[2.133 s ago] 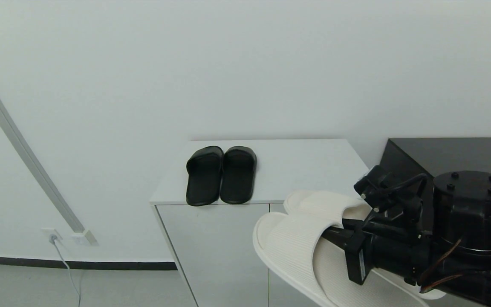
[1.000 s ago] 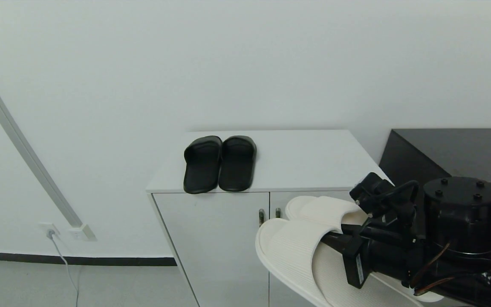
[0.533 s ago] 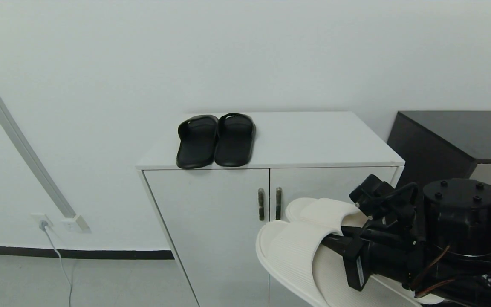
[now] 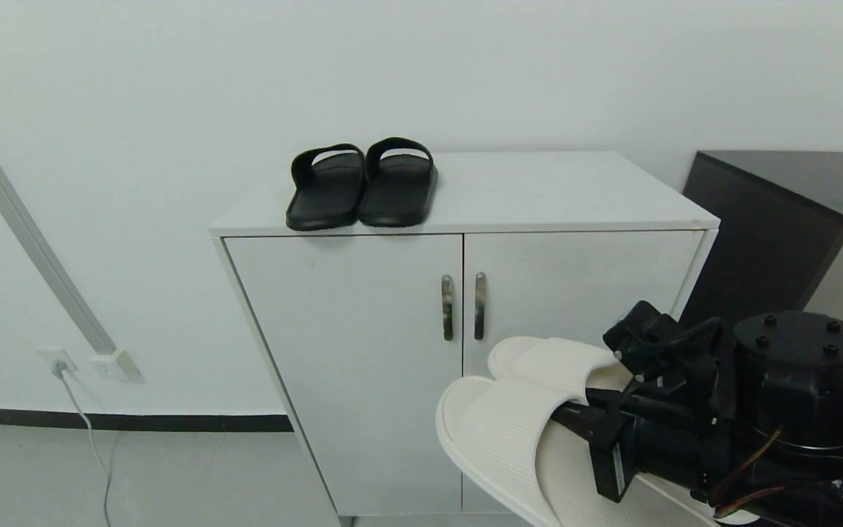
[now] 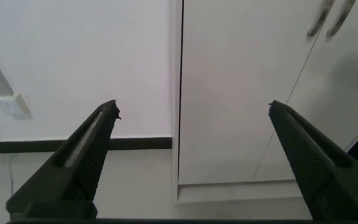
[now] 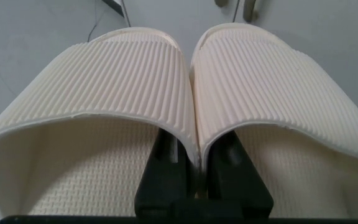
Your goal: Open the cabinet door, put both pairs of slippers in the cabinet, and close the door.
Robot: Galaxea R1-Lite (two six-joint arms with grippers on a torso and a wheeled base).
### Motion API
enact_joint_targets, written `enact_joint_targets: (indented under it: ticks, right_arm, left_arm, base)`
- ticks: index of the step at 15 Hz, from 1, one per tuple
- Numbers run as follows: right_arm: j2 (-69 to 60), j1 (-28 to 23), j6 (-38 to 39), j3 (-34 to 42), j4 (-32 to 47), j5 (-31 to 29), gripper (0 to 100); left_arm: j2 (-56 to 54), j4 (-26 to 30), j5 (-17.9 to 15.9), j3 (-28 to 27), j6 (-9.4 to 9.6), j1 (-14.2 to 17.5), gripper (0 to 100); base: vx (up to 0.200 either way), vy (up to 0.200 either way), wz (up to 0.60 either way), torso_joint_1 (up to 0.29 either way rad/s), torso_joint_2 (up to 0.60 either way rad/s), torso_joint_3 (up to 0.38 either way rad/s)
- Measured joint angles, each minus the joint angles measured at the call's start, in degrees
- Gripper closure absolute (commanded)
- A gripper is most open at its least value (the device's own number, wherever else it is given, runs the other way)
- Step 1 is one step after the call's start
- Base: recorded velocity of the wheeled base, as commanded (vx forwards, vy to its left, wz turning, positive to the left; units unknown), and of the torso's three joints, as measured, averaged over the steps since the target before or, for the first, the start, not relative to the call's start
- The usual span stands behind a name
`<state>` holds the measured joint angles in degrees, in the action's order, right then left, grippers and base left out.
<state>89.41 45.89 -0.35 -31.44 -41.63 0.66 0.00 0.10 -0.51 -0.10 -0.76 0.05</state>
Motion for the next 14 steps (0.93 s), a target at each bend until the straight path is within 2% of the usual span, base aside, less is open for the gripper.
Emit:
enact_joint_targets:
  ticks: [10, 14]
  right_arm:
    - [0.2, 0.1, -0.8, 0.9, -1.2, 0.2, 100]
    - [0.2, 0.1, -0.8, 1.2, -1.3, 0.2, 100]
  left_arm:
    - [0.0, 0.0, -0.1, 0.0, 0.07, 0.0, 0]
    - [0.0, 0.0, -0.1, 0.0, 0.07, 0.0, 0]
  base:
    - [0.000, 0.000, 0.00, -0.076, 0.45, 0.370]
    - [0.000, 0.000, 0.00, 0.001, 0.06, 0.048]
